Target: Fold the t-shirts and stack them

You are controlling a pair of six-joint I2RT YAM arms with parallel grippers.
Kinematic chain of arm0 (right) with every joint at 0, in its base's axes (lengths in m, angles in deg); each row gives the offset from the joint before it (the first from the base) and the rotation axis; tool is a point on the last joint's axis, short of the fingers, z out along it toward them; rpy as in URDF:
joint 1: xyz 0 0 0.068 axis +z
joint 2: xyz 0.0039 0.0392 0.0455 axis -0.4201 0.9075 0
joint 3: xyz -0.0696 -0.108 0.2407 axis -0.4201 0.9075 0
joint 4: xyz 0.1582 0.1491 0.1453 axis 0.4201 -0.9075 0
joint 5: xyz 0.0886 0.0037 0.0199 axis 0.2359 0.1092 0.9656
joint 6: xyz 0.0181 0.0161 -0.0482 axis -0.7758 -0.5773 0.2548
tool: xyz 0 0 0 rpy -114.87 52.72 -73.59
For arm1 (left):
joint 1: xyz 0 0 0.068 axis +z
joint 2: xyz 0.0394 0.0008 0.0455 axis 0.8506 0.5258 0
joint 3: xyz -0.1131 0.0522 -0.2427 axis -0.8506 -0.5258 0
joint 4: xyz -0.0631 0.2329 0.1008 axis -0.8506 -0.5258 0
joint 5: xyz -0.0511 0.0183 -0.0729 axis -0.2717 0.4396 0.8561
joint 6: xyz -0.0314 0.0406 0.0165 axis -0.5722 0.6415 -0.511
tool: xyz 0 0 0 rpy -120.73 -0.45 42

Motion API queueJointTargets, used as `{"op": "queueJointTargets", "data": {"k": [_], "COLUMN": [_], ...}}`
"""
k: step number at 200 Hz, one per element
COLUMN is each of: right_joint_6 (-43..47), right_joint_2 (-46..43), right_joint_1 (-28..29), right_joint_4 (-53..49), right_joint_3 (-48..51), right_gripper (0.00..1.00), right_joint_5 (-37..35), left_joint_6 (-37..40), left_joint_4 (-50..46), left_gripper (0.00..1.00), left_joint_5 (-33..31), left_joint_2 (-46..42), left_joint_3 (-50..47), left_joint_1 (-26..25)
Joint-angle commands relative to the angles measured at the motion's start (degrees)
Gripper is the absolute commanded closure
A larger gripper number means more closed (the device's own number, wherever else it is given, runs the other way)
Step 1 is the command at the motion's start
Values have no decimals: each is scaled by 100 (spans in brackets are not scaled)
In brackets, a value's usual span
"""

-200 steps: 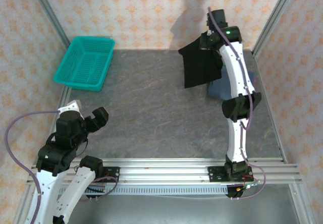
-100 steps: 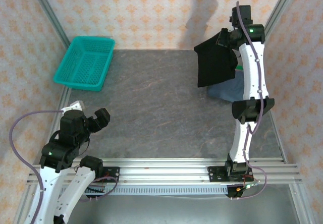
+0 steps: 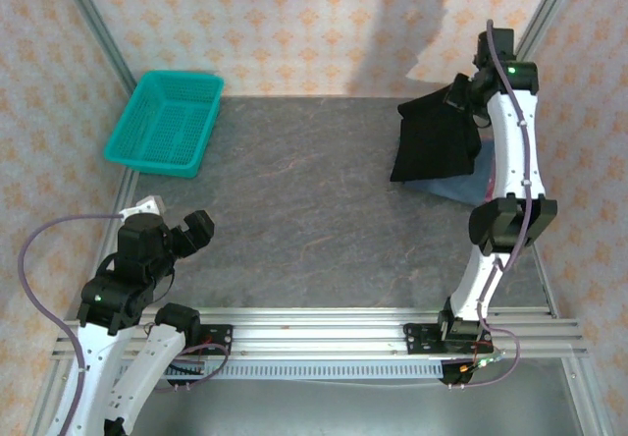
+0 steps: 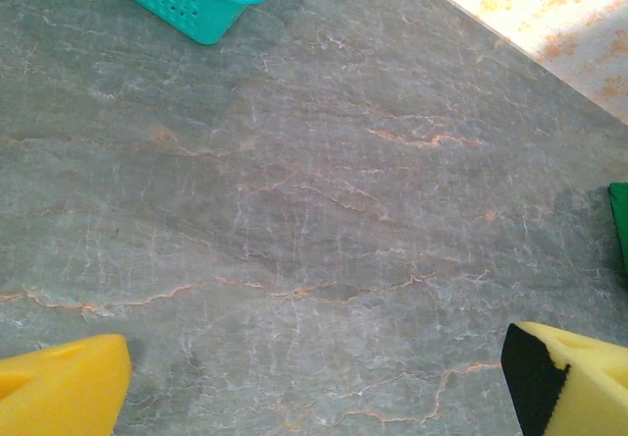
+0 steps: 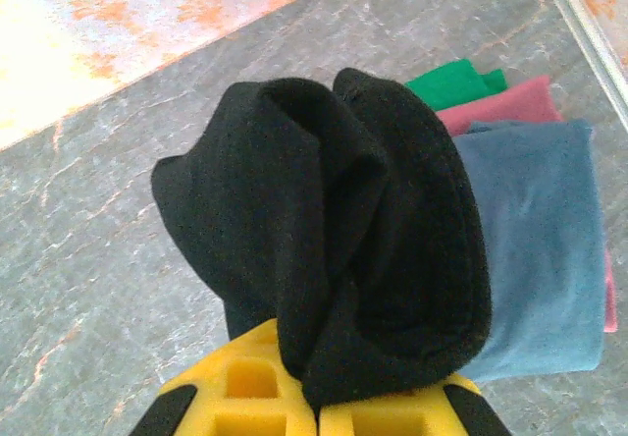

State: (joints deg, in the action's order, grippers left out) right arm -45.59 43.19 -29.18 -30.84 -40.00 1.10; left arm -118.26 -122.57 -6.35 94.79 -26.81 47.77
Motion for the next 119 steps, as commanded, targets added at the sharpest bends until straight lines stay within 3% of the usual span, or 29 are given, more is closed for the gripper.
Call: {"op": "queueJointTargets", "data": {"k": [1,25,55,62,72,76,96,115,119], "right_joint_6": [104,375,697,686,670,643,478,403,400], "right_joint_2": [-386,-290,335,544,857,981,1232,575,370], "right_joint_1": [-314,-549,-681,-725,-751,-753,-761,-761,-761], "right_joint_4": [684,1253,1932,2084,2214,2217,2019,2511,2645], "right_joint_3": [617,1338,1644,1603,1463,1355,855,1441,1646], "right_gripper": [100,100,99,90,57,49,32,2,1], "right_joint_5": [-84,-327,-1262,-1401,-1459,-1544,-1513,-1446,-1478], "left_joint_6": [122,151,172,168,165,174,228,273,261], "left_joint_4": [40,-106,-327,-386,-455,-463,-541,-519,-513], "left_gripper": [2,2,2,2,2,2,2,2,2], "left_joint_5": [-211,-224,-177,-169,-167,-151,-171,-157,-174], "left_joint_2": [69,95,121,130,135,131,152,208,220], "left_joint_3": [-15,18,85,86,101,106,163,215,211], "left_joint_1": [-14,-6,-12,-13,-11,-13,-13,-10,-13]}}
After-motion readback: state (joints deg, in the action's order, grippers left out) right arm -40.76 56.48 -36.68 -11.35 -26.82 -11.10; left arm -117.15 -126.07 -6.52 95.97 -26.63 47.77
